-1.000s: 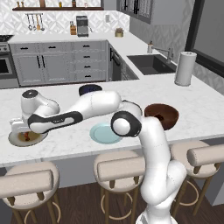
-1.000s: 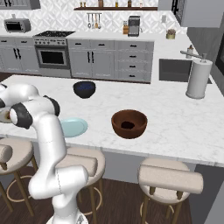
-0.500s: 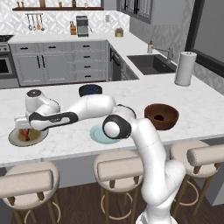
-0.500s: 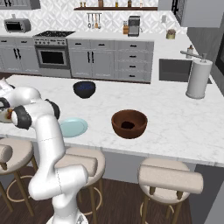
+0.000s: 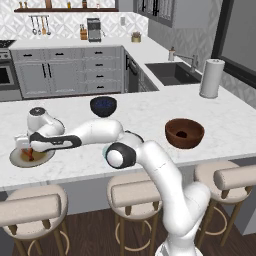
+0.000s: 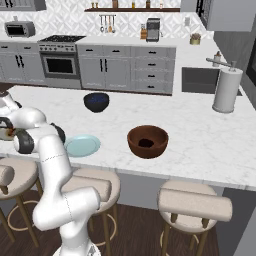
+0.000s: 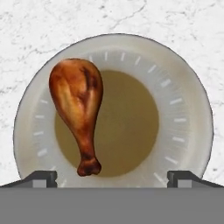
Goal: Pick the chicken drumstick and avocado from their plates and place them in the bowl. Then put the bowl in the fridge.
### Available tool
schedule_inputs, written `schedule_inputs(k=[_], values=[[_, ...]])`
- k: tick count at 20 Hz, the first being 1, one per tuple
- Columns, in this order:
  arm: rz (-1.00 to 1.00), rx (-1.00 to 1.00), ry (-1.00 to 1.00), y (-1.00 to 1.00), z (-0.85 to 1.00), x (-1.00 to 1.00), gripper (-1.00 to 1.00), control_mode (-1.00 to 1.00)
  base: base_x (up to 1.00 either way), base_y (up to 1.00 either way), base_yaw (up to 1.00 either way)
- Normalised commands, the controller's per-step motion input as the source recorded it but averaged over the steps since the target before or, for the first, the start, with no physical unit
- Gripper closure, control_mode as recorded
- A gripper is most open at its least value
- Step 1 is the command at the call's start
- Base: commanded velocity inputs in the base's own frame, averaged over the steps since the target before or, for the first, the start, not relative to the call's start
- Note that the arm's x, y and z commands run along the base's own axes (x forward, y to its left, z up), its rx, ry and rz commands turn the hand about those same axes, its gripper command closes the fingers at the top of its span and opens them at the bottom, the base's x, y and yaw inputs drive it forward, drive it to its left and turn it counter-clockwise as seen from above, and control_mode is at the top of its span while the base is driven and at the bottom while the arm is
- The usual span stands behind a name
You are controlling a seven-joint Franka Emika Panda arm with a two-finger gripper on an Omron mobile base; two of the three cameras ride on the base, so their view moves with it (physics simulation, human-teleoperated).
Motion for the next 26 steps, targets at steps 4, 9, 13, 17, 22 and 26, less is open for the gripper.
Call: schedule_inputs(k=[4, 9, 13, 17, 22, 26], values=[[0.00, 0.00, 0.01, 0.23, -0.17, 0.11, -1.00, -1.00, 0.00, 0.00, 0.00], [0.00, 0.00, 0.03, 0.02, -0.14, 0.00, -1.00, -1.00, 0.00, 0.00, 0.00], [0.00, 0.00, 0.04, 0.00, -0.22, 0.12, -1.00, -1.00, 0.00, 0.00, 0.00], [0.01, 0.00, 0.05, 0.00, -0.29, 0.19, -1.00, -1.00, 0.00, 0.00, 0.00], [0.02, 0.00, 0.03, 0.03, -0.18, 0.13, -1.00, -1.00, 0.00, 0.00, 0.00], [0.01, 0.00, 0.02, 0.15, -0.05, 0.23, -1.00, -1.00, 0.00, 0.00, 0.00]])
